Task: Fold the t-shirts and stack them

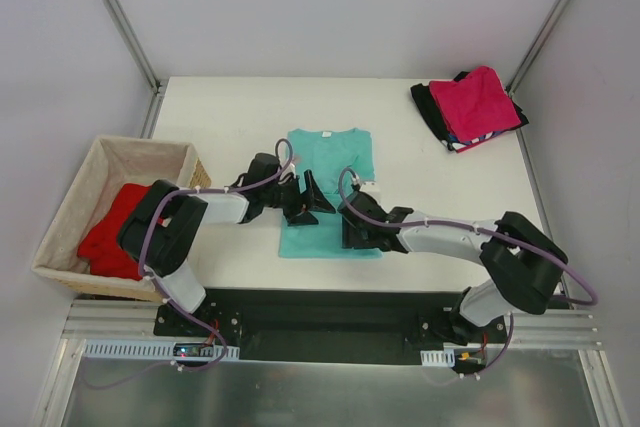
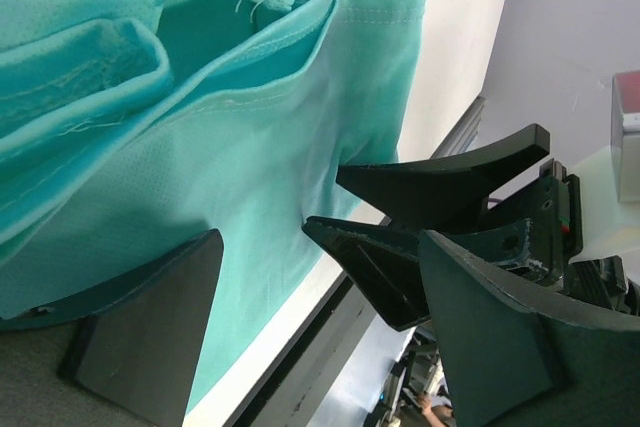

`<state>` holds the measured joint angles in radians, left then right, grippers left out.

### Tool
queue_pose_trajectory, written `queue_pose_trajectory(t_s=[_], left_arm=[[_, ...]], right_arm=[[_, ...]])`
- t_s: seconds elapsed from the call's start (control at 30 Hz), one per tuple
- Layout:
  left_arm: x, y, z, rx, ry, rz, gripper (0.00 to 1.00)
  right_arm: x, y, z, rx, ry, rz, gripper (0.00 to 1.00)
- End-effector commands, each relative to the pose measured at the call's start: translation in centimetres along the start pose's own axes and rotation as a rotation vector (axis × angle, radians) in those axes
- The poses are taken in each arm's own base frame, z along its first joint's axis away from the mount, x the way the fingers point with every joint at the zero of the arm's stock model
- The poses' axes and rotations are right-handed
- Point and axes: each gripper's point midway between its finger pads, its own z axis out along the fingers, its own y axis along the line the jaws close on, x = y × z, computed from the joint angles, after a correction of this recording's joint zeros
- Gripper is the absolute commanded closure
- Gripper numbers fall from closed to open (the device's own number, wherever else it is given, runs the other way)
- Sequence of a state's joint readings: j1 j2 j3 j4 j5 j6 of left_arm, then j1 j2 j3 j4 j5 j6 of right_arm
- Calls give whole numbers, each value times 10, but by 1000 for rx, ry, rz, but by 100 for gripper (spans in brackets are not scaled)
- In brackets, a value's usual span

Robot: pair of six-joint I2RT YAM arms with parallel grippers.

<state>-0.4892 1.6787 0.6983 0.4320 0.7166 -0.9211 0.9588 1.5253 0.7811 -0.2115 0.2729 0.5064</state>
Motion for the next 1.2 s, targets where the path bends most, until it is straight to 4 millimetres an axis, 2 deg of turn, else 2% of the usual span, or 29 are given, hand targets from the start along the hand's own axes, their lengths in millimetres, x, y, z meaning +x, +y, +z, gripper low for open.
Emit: queue_pose_trajectory(t_s=[0.0,0.1,0.27,0.33,0.37,0.5,0.7,0.8,0.83,0.9,0.93,1.0,1.03,1.1,1.17], left_arm=[[-3,-8,-10,29,-27,59,21],[-4,-8,-11,24,-33,61,21],[-7,-16,-18,11,-60,79,21],[-11,-30,-27,21,-85,123,21],[-10,-27,-30,-8,-87,118,21],[-15,-47,-49,-16,-136,192,21],[-17,-60,-72,-52,-212,257,20],[-15,-51,-80,-112,-228,257,21],[-6,-37,-82,-163,-200,223,21],[3,-25,-84,-198,-184,207,21],[11,-12,-85,-225,-171,187,21],[20,3,-90,-270,-169,169,22],[30,17,-91,-296,-156,149,22],[40,25,-96,-307,-155,124,22],[56,41,-97,-331,-131,91,22]], right_arm=[[16,-17,-4,33,32,17,49],[11,-20,-11,40,14,15,49],[-15,-15,-39,44,-67,-19,48],[-26,-14,-50,54,-109,-45,48],[-33,-12,-60,50,-129,-48,48],[-46,-10,-80,46,-178,-68,48],[-55,-12,-108,19,-240,-56,48],[-53,-17,-117,10,-249,-51,47],[-50,-20,-120,-2,-251,-41,47],[-45,-24,-122,-6,-251,-35,47],[-44,-30,-124,4,-258,-23,47],[-36,-41,-120,40,-251,-26,47],[-34,-48,-119,63,-257,-23,47],[-26,-60,-111,103,-248,-30,47],[-16,-71,-101,142,-237,-38,47]])
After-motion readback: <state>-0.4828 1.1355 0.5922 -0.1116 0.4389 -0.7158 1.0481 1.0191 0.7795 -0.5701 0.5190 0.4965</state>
